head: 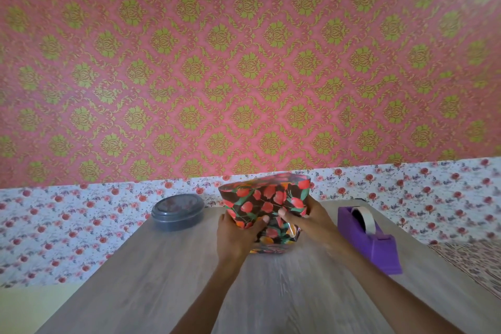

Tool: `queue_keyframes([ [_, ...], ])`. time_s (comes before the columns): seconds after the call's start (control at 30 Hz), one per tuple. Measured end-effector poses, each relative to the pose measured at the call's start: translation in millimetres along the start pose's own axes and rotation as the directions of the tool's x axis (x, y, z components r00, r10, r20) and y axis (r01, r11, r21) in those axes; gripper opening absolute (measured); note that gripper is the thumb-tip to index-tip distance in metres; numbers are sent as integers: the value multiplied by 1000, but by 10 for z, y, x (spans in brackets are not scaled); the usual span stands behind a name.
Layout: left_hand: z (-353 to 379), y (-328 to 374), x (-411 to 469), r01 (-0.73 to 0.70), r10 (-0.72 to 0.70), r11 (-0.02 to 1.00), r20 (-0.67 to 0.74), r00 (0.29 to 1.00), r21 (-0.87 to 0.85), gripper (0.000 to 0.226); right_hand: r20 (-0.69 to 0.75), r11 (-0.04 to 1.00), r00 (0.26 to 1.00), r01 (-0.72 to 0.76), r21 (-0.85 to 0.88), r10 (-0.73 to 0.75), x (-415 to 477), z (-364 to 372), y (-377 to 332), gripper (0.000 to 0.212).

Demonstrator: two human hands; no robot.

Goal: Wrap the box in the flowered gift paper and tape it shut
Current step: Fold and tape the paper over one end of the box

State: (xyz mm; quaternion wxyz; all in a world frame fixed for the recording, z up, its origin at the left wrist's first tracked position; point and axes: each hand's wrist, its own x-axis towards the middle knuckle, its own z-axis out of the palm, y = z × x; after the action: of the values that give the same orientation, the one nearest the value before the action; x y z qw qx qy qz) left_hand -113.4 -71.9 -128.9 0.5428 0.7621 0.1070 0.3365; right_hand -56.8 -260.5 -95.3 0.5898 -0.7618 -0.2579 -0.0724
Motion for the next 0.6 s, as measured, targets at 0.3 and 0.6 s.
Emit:
queue_keyframes([
  [0.3, -33, 116, -158, 38, -38, 999, 55, 998, 1, 29, -180, 999, 983, -19, 44, 26, -22, 86, 46, 35],
  [0.6, -12, 259, -66, 58, -52, 996, -85, 995, 63, 36, -209, 996, 975, -70, 48, 79, 44, 72, -102, 36],
])
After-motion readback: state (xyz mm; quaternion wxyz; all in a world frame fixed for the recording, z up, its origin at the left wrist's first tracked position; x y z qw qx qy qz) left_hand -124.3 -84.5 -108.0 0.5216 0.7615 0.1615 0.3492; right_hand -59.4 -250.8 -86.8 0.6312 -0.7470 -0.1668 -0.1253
